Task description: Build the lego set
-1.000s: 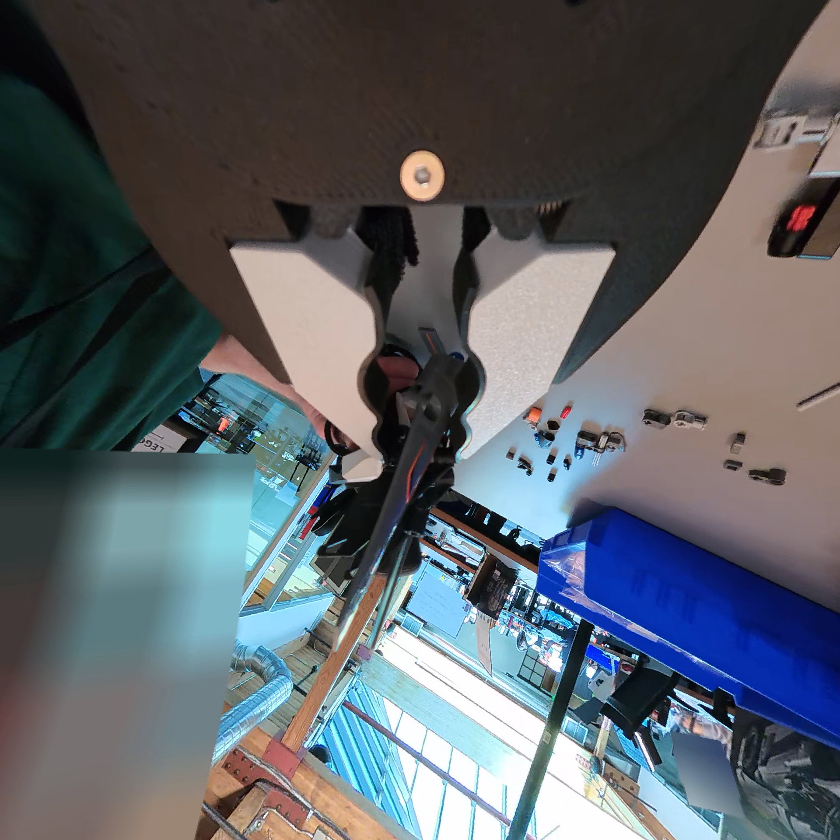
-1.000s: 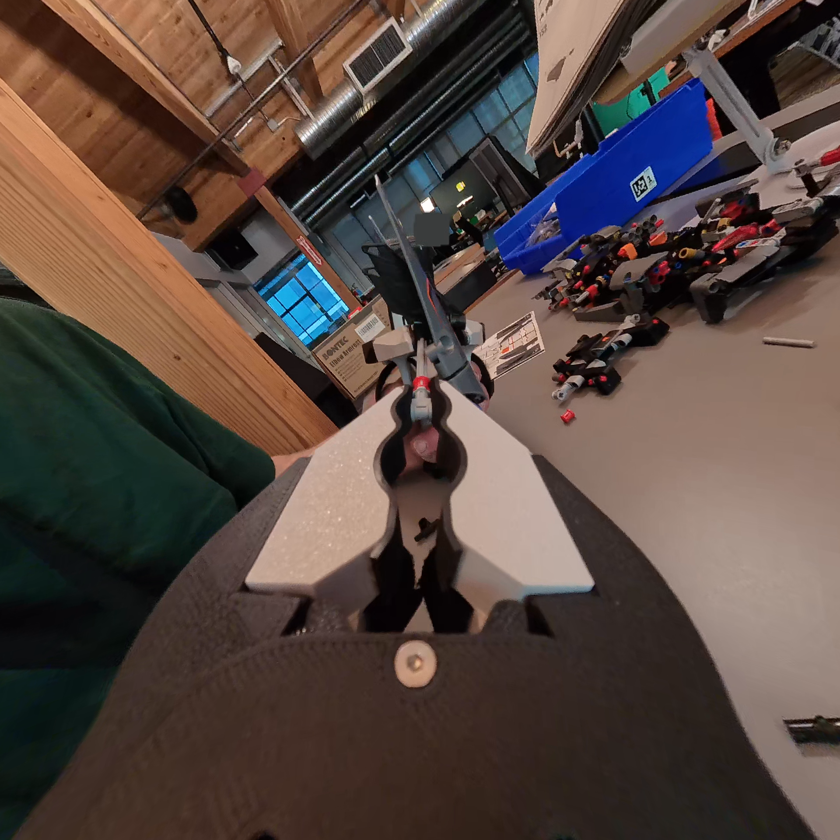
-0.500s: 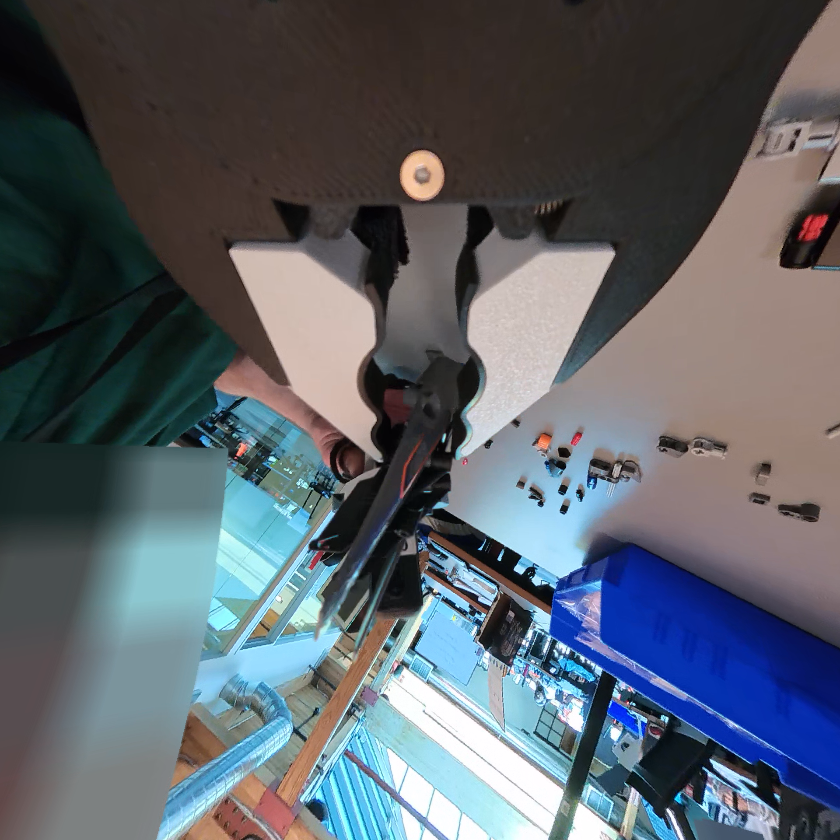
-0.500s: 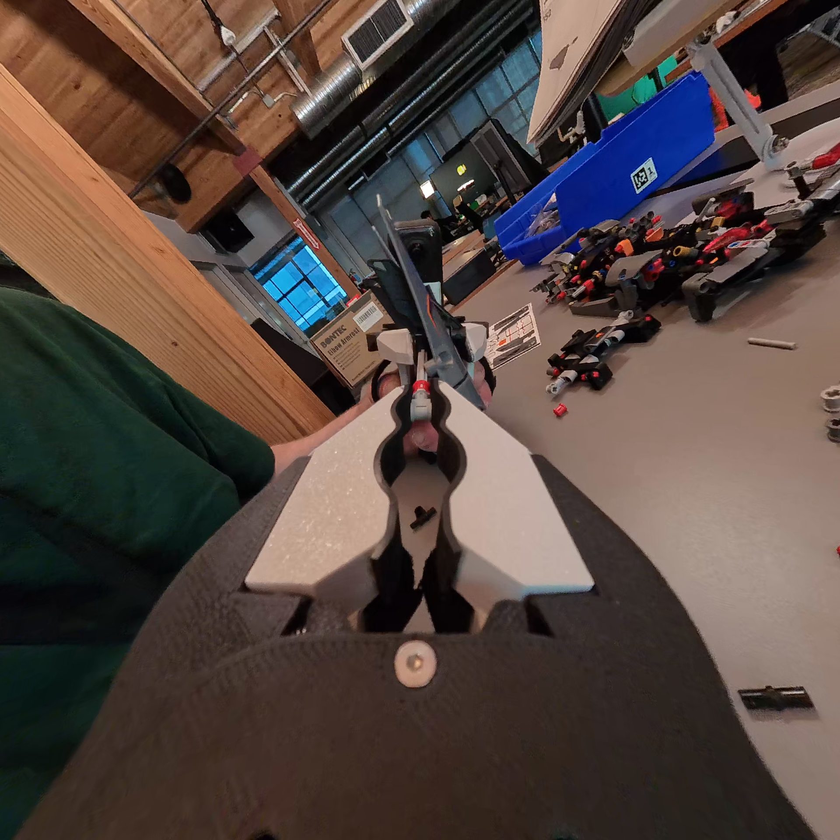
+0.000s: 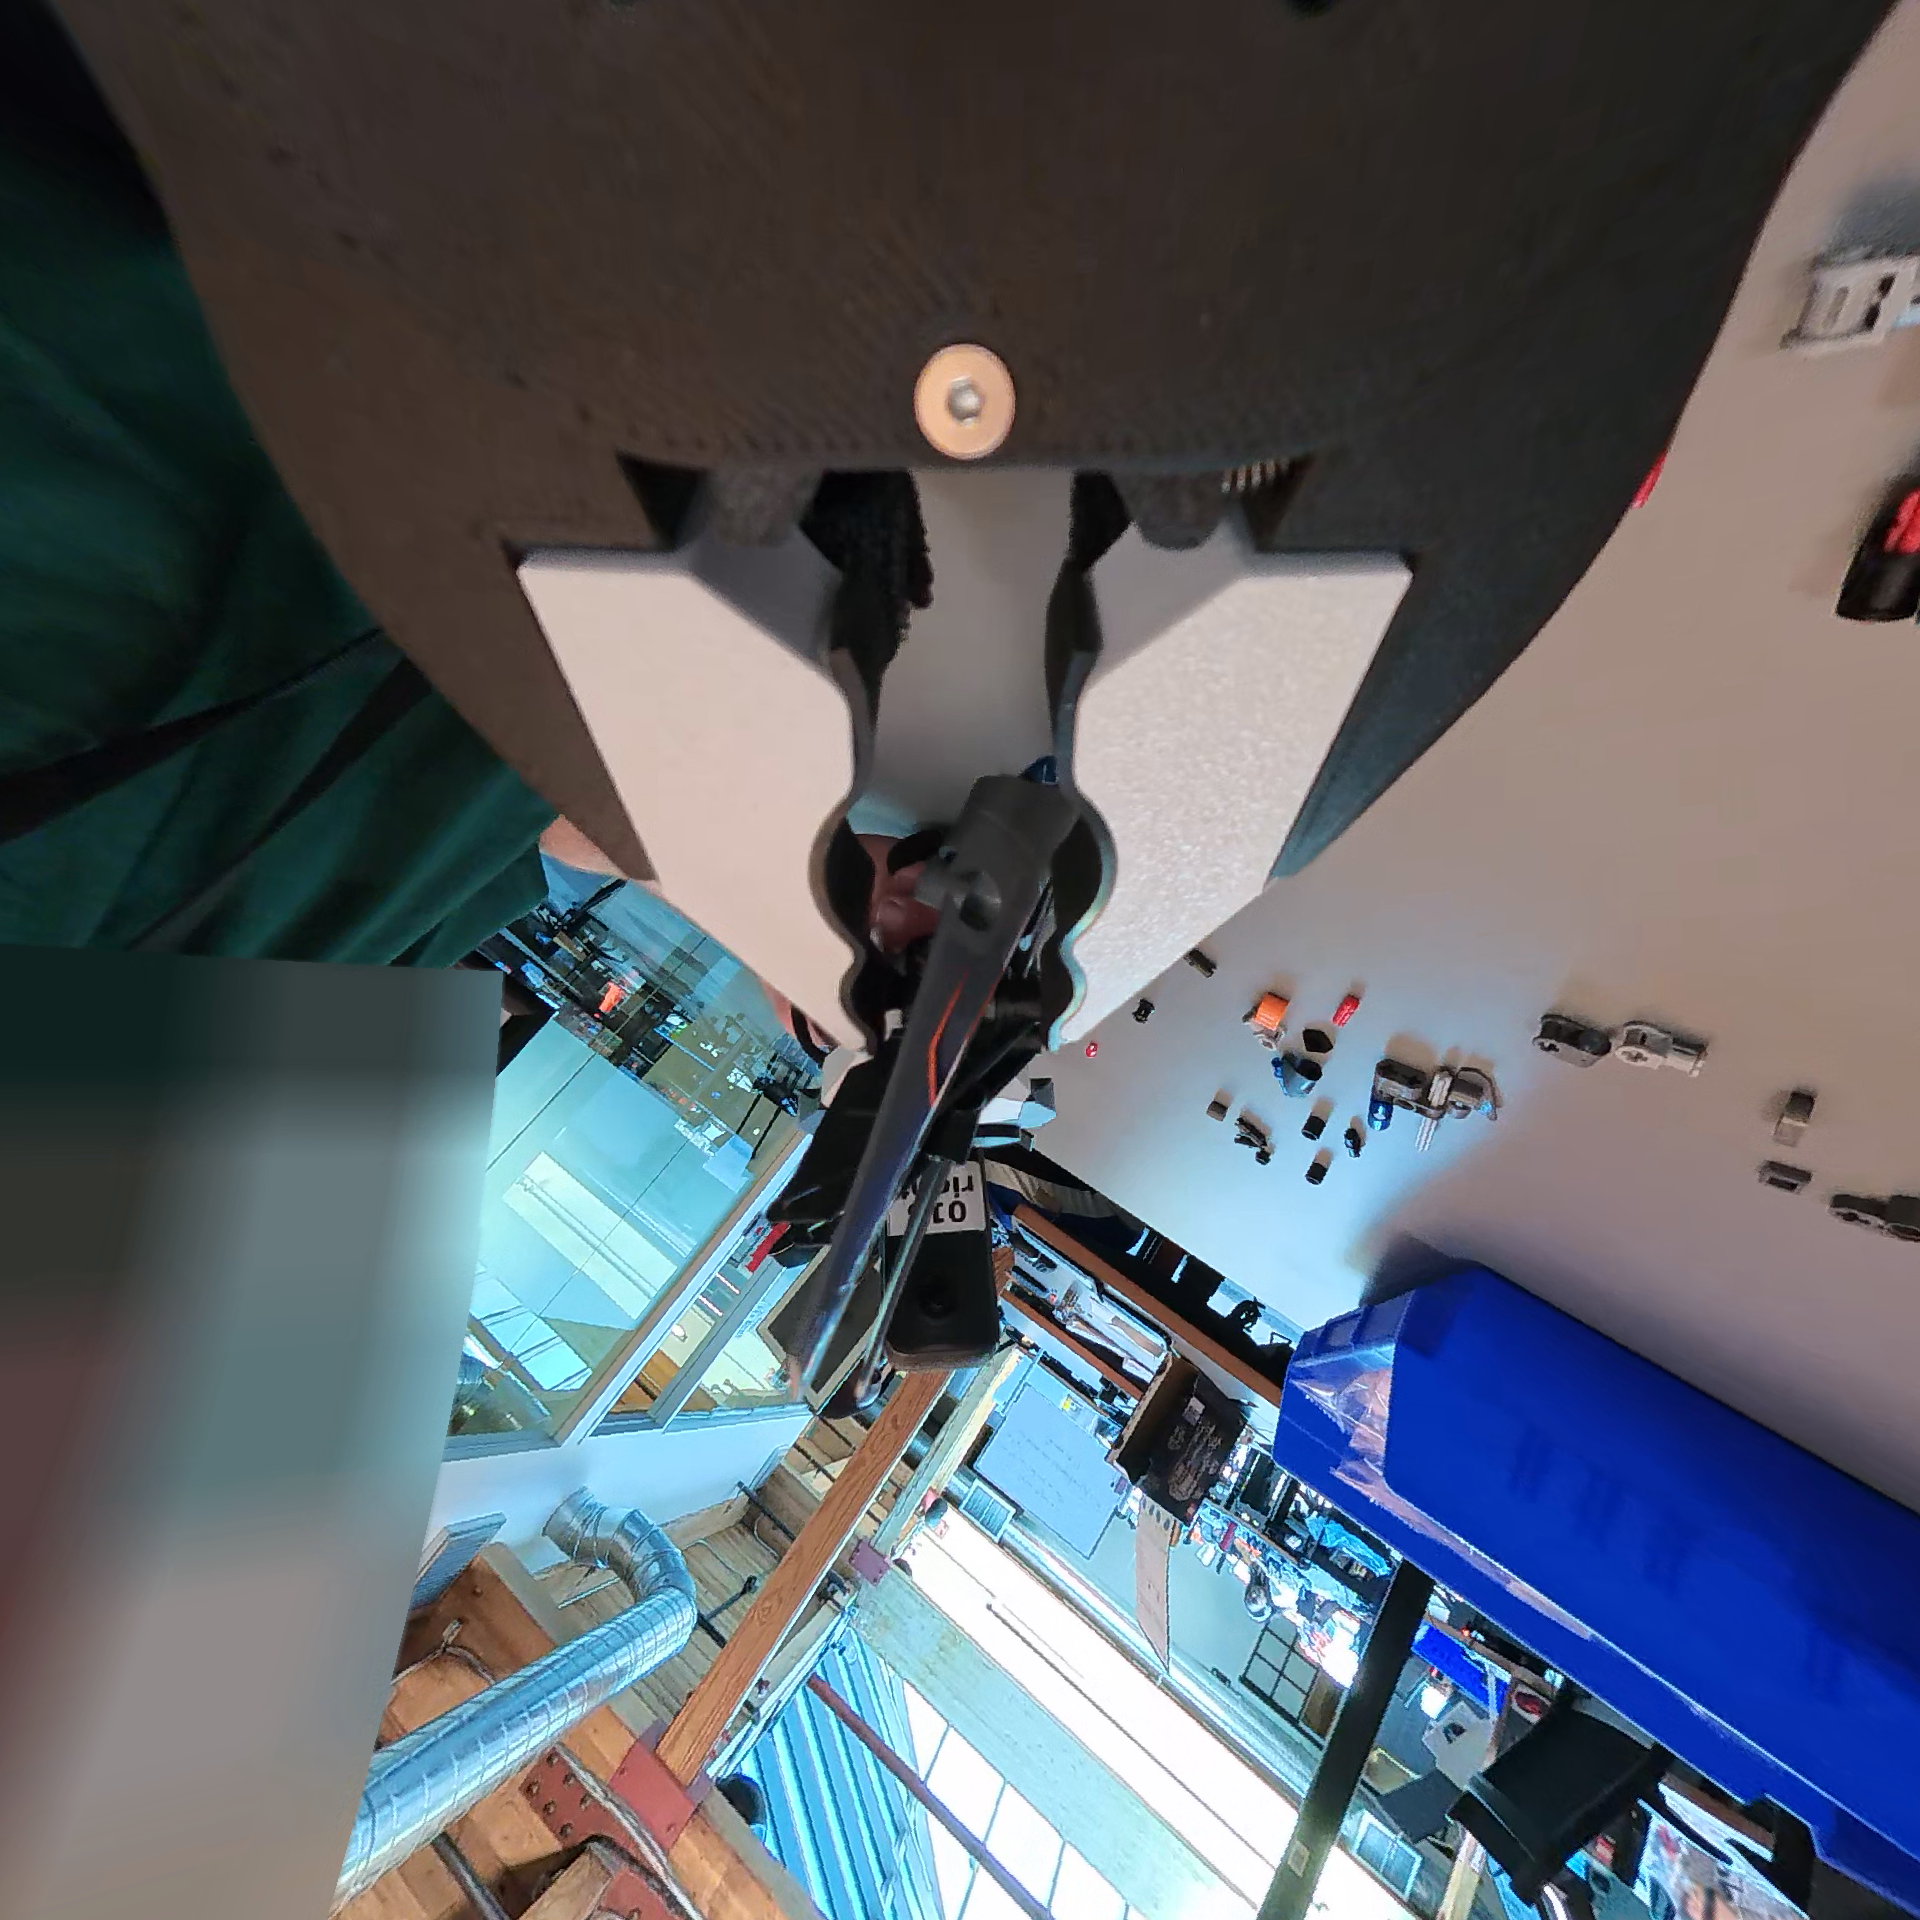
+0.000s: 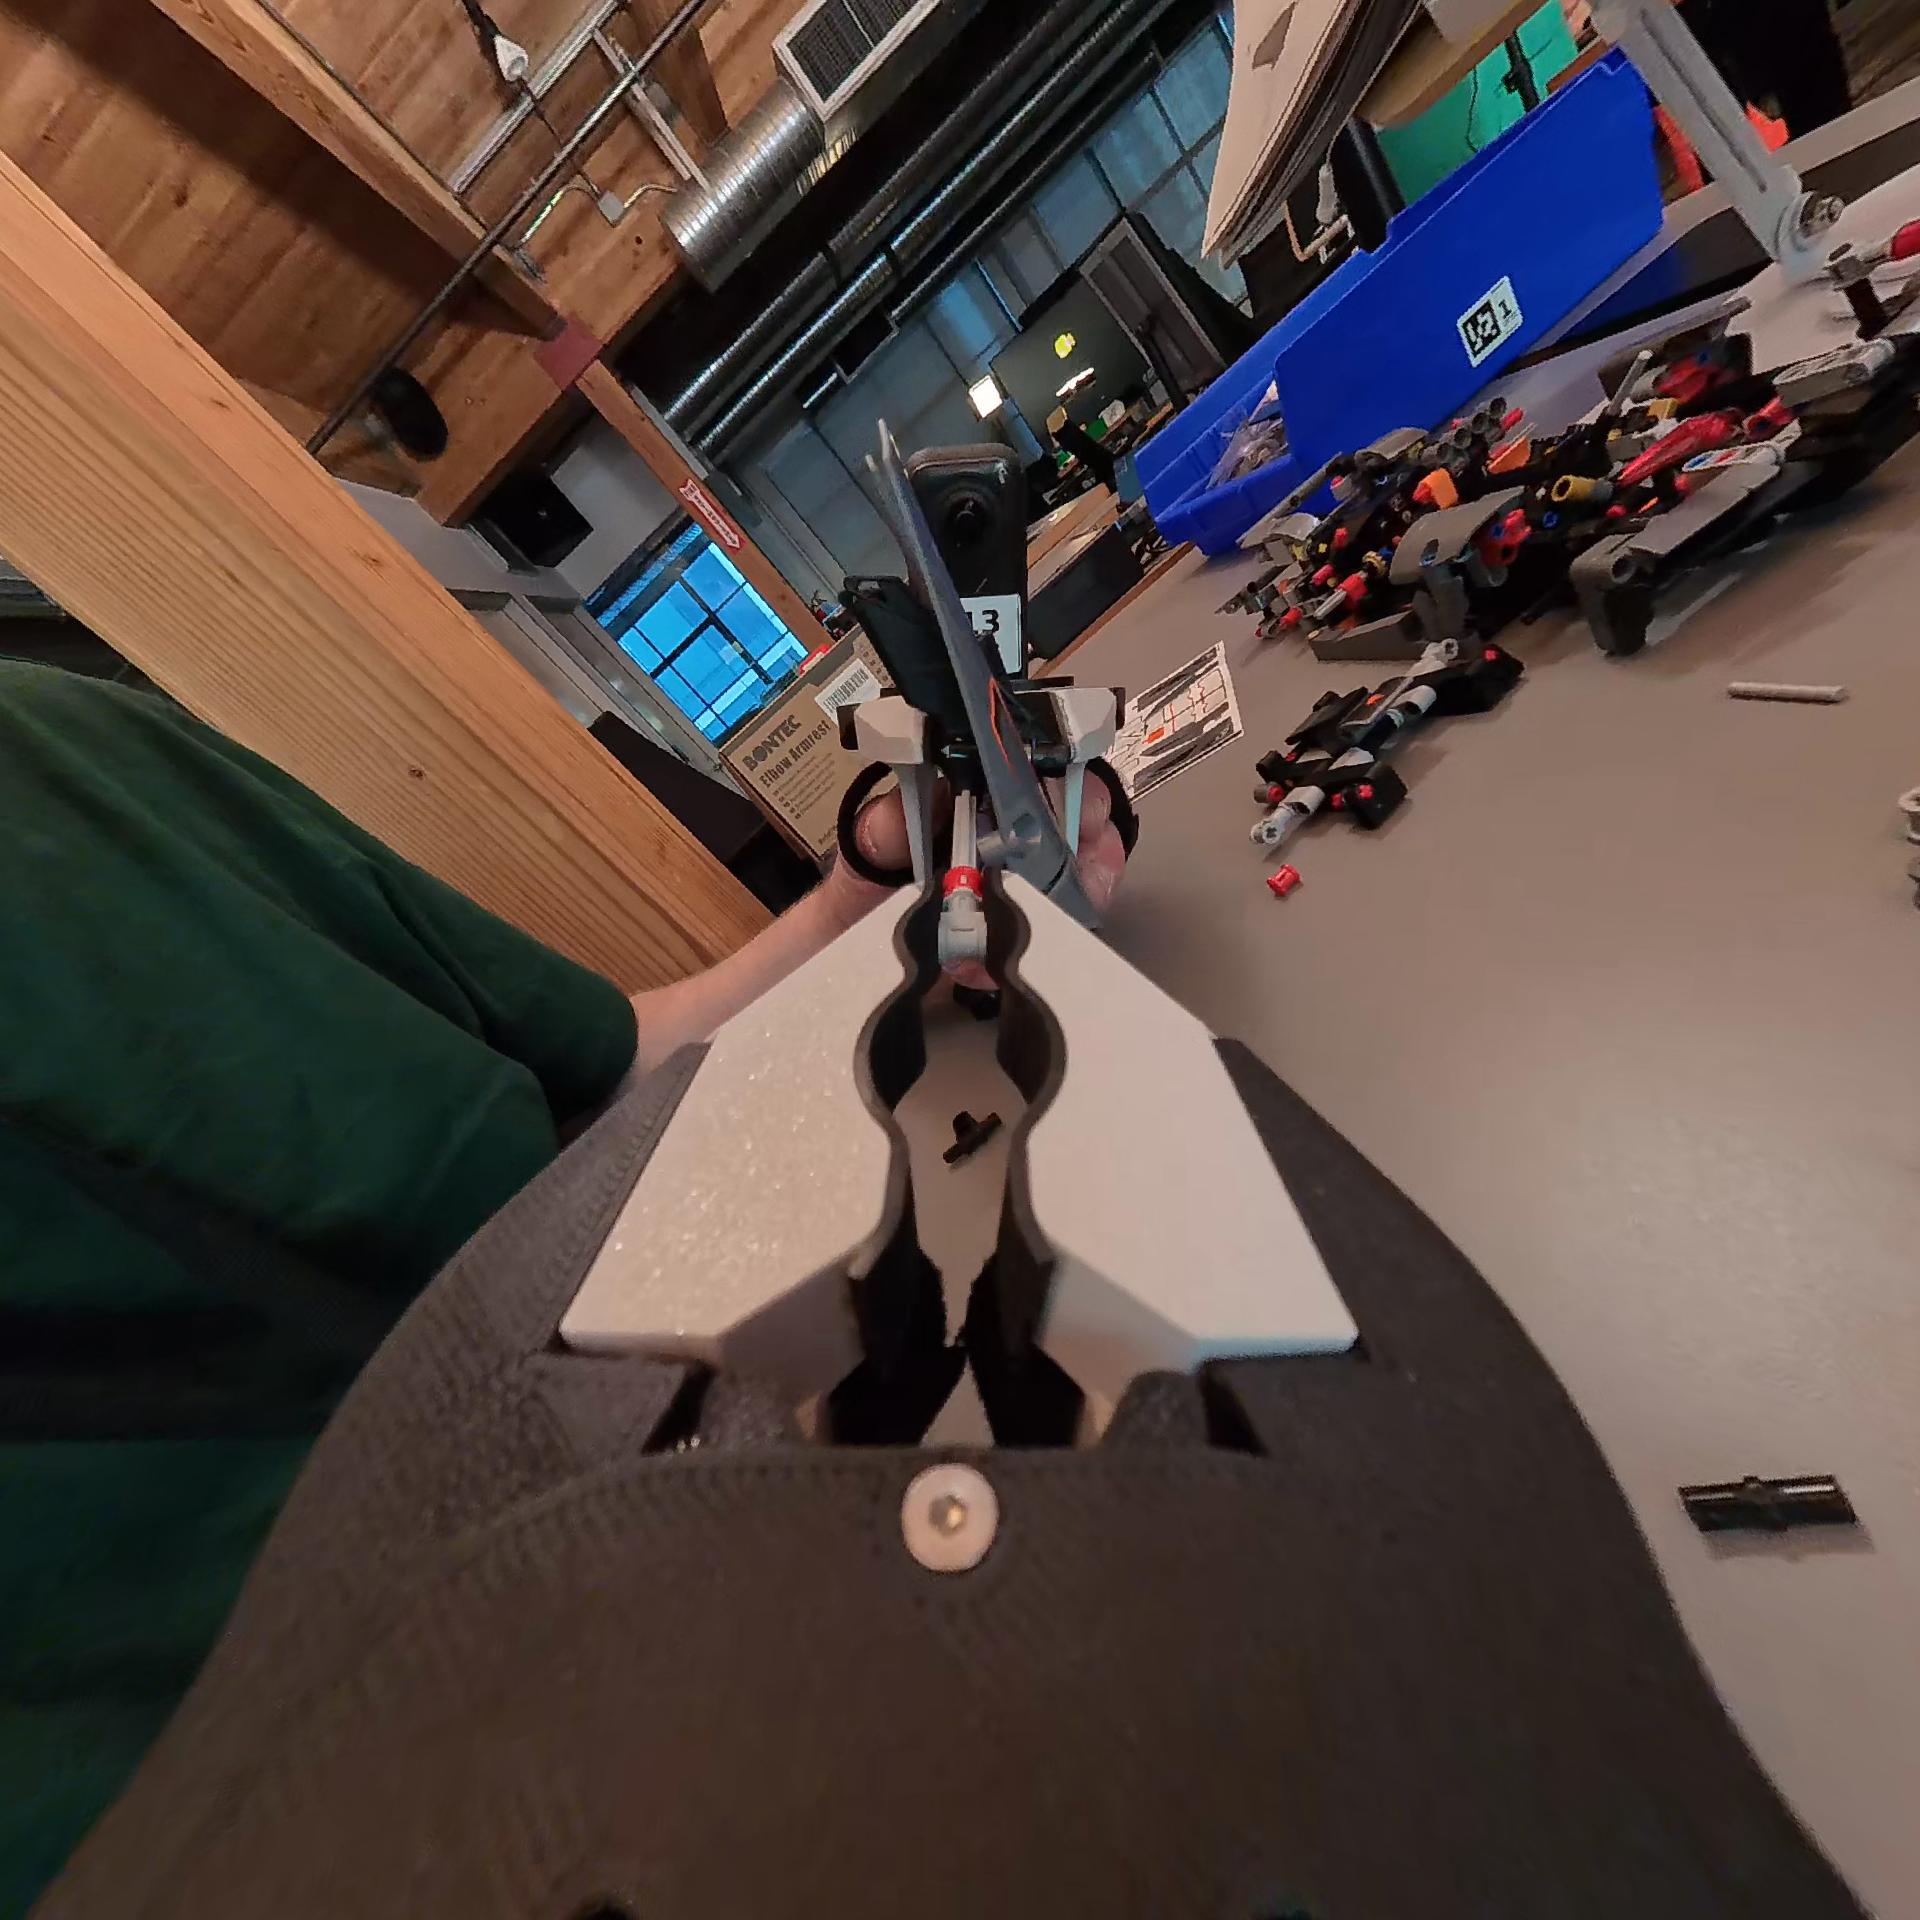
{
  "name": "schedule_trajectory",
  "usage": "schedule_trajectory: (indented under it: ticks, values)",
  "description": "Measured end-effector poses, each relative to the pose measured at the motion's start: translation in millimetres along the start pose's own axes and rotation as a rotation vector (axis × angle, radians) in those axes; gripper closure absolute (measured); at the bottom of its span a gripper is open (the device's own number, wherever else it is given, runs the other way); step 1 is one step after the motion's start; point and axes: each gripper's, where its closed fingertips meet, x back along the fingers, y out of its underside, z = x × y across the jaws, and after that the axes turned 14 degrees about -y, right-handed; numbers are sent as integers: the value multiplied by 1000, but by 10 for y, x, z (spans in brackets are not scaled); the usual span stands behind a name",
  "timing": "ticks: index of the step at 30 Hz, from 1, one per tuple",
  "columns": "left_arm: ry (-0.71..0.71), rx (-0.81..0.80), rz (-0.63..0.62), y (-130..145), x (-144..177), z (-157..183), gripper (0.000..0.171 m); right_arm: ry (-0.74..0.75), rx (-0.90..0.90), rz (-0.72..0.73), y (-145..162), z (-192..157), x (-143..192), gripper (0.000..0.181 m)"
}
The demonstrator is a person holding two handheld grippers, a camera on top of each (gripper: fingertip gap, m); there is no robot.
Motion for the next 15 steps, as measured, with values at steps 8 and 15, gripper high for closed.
schedule_trajectory:
  ticks: [8, 15]
  values:
    - [-39, -28, -37, 51, -24, -47, 147, 2, -45, 57, -59, 44, 40, 176]
    - [-109, 45, -138, 159, -83, -206, 147, 103, -15, -84, 37, 188, 118, 160]
